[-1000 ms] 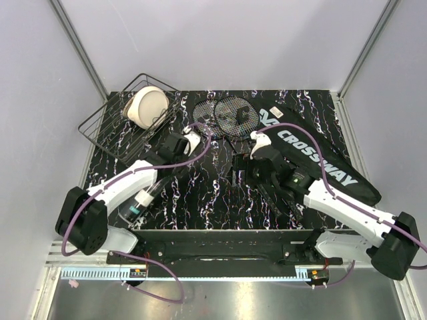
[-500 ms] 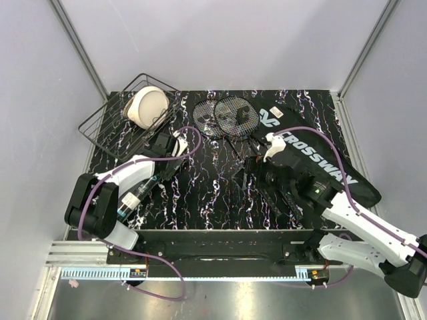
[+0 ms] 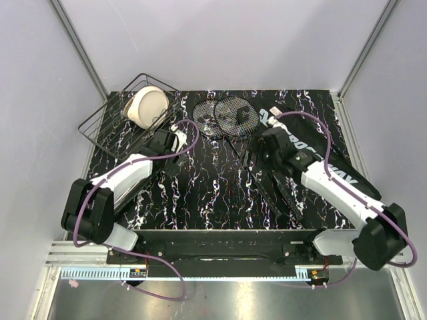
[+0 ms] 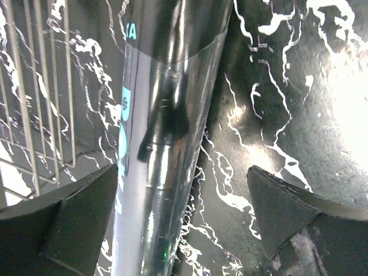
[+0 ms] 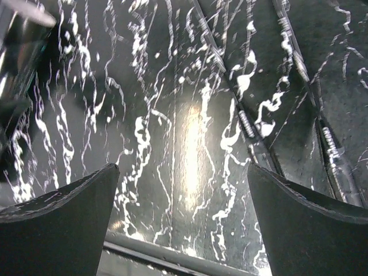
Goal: Pack up the badminton gear
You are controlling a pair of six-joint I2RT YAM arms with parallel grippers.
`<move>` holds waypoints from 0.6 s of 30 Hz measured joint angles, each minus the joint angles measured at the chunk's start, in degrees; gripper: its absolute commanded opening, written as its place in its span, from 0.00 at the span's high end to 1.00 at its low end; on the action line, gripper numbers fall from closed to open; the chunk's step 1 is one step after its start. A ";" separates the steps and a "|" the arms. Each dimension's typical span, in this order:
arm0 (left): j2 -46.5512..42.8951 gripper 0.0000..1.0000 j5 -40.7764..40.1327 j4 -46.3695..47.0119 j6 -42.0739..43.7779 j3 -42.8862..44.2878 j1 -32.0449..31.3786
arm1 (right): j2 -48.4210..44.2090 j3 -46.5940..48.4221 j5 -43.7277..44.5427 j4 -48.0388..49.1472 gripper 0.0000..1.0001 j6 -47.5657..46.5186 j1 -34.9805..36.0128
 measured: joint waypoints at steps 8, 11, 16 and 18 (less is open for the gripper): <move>-7.15 0.07 1.42 -6.36 -7.80 7.80 -6.62 | 6.27 -0.96 -5.64 6.60 0.00 11.98 -24.65; -13.90 0.10 6.40 -5.07 -12.39 10.58 -12.31 | 5.16 -8.66 -5.35 13.81 0.00 20.04 -33.64; -25.16 0.16 19.67 9.57 -20.96 9.22 -14.91 | 5.05 -16.26 -3.45 19.69 0.00 22.25 -39.23; -27.02 0.17 23.63 16.31 -23.28 7.10 -14.80 | 7.91 -12.52 -3.48 19.89 0.00 16.55 -39.74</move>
